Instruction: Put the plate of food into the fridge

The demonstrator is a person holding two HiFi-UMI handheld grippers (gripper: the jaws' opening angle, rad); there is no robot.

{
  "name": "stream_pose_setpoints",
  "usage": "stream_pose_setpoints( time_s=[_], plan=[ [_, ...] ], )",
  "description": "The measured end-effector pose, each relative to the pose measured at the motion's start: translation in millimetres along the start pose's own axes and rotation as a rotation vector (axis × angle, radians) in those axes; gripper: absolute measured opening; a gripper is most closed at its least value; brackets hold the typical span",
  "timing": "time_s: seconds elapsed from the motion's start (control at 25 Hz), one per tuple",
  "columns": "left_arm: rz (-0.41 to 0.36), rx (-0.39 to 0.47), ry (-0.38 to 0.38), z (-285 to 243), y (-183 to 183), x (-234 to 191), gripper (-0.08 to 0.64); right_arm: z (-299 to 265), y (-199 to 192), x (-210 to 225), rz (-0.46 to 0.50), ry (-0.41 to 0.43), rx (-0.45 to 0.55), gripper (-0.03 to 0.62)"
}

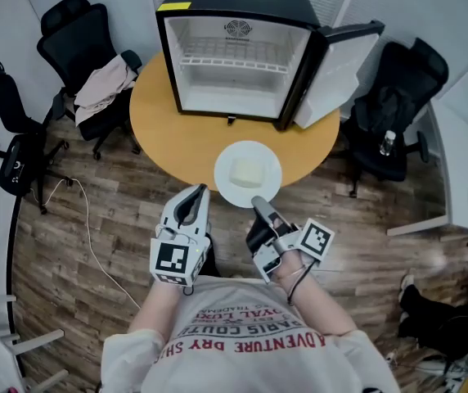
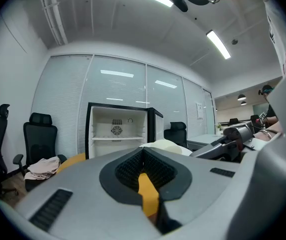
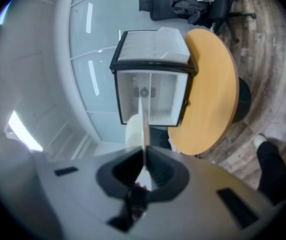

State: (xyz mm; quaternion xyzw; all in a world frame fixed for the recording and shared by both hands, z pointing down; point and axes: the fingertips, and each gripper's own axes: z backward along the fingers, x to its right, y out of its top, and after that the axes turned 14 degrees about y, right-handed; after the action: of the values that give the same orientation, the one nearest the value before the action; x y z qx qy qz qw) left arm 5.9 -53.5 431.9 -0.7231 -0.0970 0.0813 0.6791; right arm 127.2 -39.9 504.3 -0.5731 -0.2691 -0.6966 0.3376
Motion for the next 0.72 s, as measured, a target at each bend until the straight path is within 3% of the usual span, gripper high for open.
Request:
stream_pose_setpoints(
  time_s=[0.72],
  plan=[
    [-0.034, 0.056, -0.217, -208, 33, -108, 0.028, -202, 87, 27, 0.059, 0.019, 0.213, 0.038]
  ],
)
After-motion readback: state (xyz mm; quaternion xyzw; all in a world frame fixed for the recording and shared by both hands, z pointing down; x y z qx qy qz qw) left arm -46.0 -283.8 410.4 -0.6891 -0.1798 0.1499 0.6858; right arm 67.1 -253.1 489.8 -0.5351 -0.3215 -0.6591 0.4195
